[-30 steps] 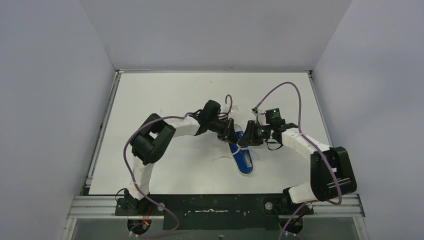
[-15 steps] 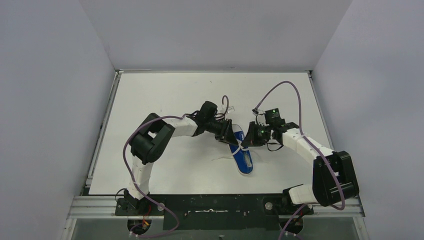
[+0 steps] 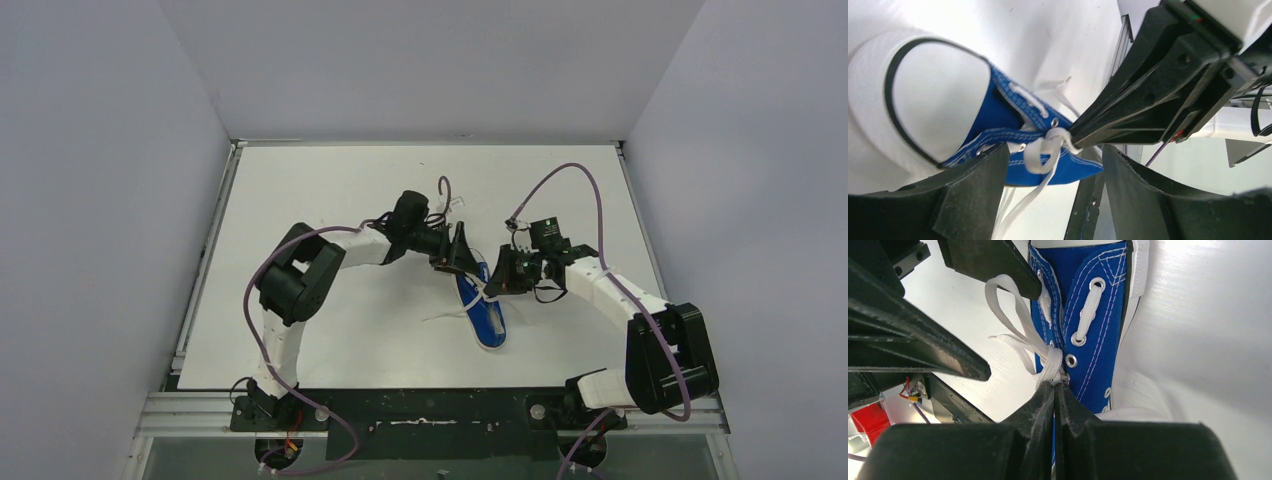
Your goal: Tie the shoes
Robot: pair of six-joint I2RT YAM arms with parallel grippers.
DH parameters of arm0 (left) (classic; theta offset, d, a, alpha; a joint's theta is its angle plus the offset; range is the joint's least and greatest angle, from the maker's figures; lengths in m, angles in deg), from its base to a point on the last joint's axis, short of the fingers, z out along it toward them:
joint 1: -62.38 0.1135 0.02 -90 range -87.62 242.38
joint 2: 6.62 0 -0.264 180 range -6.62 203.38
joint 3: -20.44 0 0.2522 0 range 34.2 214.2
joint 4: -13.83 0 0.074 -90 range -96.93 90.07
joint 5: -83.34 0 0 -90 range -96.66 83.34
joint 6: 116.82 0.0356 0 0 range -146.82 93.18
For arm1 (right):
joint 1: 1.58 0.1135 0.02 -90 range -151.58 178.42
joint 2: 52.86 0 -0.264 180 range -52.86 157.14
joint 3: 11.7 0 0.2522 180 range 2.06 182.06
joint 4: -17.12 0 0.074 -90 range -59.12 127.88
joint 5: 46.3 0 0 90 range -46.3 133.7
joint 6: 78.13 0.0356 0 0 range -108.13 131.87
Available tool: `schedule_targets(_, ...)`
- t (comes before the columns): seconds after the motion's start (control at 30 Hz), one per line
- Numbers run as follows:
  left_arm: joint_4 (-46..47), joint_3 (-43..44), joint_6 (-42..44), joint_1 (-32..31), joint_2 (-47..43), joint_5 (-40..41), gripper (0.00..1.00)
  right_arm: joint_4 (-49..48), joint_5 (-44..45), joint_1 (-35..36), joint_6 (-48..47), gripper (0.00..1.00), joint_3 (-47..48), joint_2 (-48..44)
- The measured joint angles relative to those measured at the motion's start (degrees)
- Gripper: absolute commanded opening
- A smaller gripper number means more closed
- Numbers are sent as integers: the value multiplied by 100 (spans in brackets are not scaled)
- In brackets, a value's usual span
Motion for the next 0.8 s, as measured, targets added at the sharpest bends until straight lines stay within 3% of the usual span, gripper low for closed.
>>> schedule_targets(0.13,-20,284,7,-87,66,9,48,7,0,0,0,0,9,0)
schedule_targets(0.23,-107,374,15,-101,98,22,19,46,0,0,0,0,24,-11)
schedule_targets(0.33,-234,494,66,-98,162,50,1,160,17,0,-4,0,61,-57)
schedule_targets(0.8,-1141,-133,693,-192,-332,118,0,1248,1438,407,39,0,1080,-146)
